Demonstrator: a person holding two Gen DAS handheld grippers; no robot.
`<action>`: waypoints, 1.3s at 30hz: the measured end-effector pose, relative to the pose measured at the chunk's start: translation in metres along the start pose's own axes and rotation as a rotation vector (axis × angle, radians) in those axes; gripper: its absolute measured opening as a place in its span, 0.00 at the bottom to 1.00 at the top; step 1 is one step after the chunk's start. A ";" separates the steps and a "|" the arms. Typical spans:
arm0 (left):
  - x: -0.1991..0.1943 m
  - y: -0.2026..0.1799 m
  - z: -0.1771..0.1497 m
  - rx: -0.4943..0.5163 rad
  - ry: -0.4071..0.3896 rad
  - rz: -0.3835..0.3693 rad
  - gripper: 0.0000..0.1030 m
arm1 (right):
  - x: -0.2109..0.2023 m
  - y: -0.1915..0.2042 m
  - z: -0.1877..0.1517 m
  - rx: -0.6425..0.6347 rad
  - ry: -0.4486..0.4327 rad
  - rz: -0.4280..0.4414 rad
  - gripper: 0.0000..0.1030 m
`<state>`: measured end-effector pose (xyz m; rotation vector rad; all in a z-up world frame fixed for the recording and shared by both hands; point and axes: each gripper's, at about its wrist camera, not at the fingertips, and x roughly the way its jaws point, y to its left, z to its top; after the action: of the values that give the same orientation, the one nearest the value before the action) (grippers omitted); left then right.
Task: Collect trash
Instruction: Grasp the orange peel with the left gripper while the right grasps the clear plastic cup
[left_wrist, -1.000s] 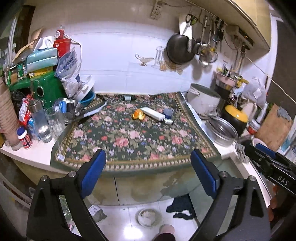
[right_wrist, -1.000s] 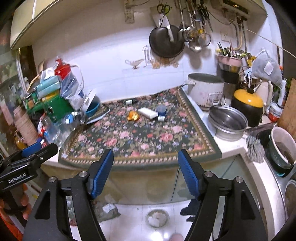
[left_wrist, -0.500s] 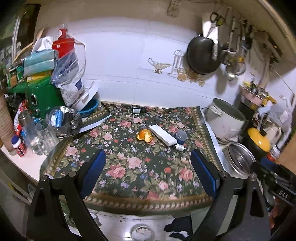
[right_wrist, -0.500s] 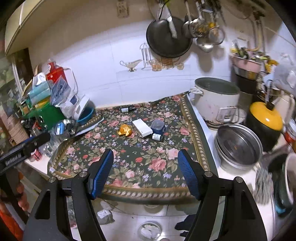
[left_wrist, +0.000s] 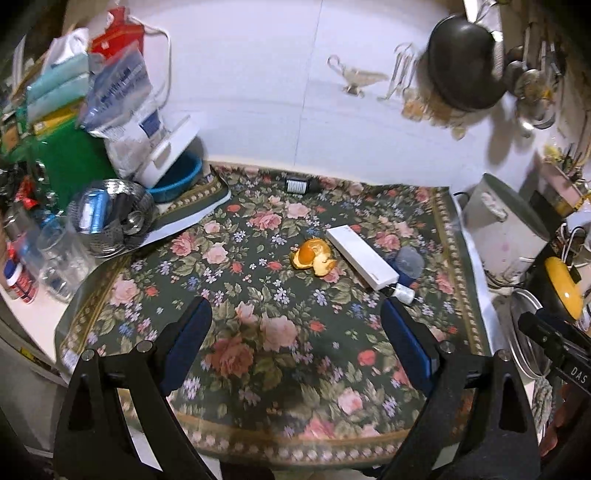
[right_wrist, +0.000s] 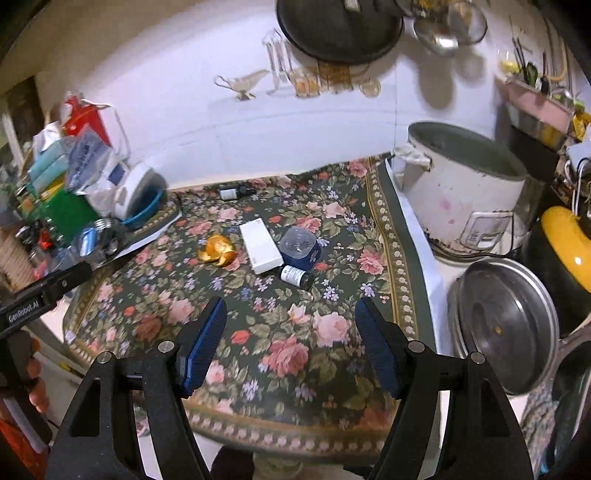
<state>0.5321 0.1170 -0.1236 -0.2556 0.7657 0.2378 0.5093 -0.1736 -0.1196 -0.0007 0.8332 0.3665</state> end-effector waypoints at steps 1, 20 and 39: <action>0.012 0.003 0.006 0.004 0.011 -0.007 0.90 | 0.011 0.001 0.004 0.016 0.011 0.000 0.67; 0.215 0.025 0.066 0.206 0.262 -0.136 0.84 | 0.218 -0.005 0.056 0.387 0.188 -0.198 0.66; 0.290 -0.004 0.062 0.225 0.357 -0.212 0.12 | 0.213 -0.024 0.056 0.339 0.160 -0.258 0.55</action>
<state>0.7760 0.1673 -0.2853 -0.1653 1.1018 -0.0990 0.6879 -0.1202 -0.2392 0.1780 1.0320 -0.0207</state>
